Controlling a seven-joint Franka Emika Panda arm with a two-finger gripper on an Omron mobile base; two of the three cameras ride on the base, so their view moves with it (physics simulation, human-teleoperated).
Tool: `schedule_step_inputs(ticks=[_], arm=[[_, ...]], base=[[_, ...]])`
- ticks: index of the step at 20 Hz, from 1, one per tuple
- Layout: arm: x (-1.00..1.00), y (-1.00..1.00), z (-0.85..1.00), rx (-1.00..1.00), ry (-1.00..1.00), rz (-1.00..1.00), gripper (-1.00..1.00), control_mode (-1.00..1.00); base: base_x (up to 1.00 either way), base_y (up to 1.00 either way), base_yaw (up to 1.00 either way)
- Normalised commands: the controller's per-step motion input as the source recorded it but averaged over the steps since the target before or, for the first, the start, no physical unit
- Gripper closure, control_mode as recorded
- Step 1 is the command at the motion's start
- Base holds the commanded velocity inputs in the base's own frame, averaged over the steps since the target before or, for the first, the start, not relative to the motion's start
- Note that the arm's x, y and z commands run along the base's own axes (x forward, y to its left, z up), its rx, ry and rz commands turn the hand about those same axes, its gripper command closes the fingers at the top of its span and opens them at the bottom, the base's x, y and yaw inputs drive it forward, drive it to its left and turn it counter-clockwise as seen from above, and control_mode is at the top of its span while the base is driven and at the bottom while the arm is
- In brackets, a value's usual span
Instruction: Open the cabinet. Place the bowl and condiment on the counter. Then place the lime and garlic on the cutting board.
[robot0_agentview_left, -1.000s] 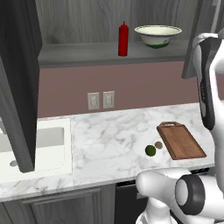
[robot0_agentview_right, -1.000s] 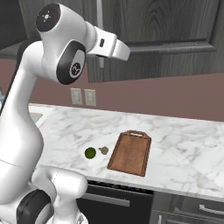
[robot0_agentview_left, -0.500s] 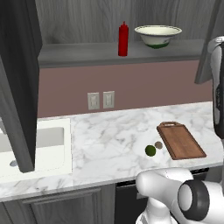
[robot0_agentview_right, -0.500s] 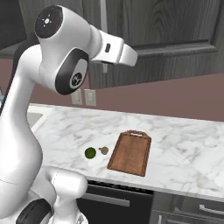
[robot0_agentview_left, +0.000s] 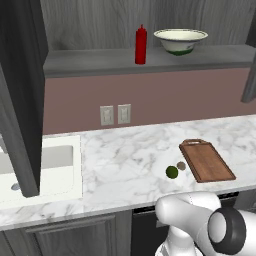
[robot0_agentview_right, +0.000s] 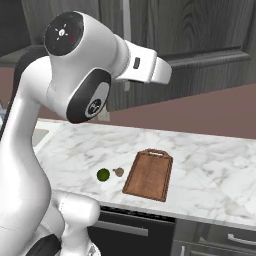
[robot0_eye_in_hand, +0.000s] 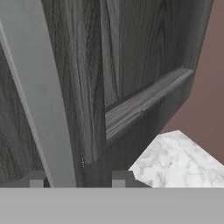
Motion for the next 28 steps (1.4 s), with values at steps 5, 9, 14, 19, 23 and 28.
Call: schedule_step_inputs(ticks=[5,9,14,19,23,28], arm=[[-0.35,-0.98,-0.03,0.0,0.0,0.0,1.0,-1.0],[-0.25,-0.48,-0.05,0.0,0.0,0.0,-1.0,-1.0],[-0.45,-0.05,0.0,0.0,0.0,-0.02,-1.0,-1.0],[-0.66,0.31,-0.06,0.0,0.0,-0.07,-1.0,-1.0],[-0.61,0.83,-0.09,-0.02,-0.01,-0.07,-1.0,-1.0],[-0.4,0.88,-0.05,-0.04,-0.01,-0.11,-1.0,-1.0]], base=[[0.0,0.0,0.0],[0.0,0.0,0.0],[0.0,0.0,0.0],[0.0,0.0,0.0],[0.0,0.0,0.0],[0.0,0.0,0.0]])
